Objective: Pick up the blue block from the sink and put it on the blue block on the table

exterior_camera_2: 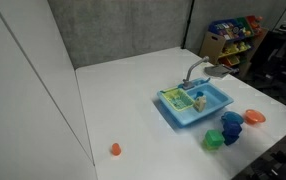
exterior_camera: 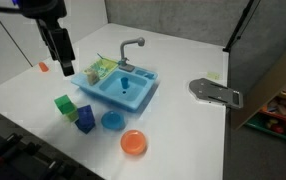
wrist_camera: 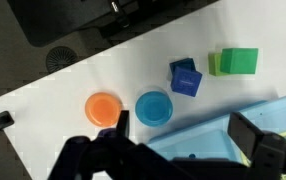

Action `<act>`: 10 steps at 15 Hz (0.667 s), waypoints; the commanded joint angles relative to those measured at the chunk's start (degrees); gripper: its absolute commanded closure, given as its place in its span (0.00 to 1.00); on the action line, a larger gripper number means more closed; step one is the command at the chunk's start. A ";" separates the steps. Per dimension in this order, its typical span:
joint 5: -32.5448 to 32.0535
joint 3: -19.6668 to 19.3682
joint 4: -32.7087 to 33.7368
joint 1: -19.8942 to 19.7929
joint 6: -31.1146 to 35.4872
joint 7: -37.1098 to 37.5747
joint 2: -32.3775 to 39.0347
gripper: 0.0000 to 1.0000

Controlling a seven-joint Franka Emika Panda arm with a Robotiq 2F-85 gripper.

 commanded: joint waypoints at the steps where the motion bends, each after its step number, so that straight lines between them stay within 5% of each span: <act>1: -5.20 2.65 -2.10 -1.56 -3.28 1.54 -7.55 0.00; 10: -10.11 5.18 -6.88 -0.82 -4.07 -3.04 -21.11 0.00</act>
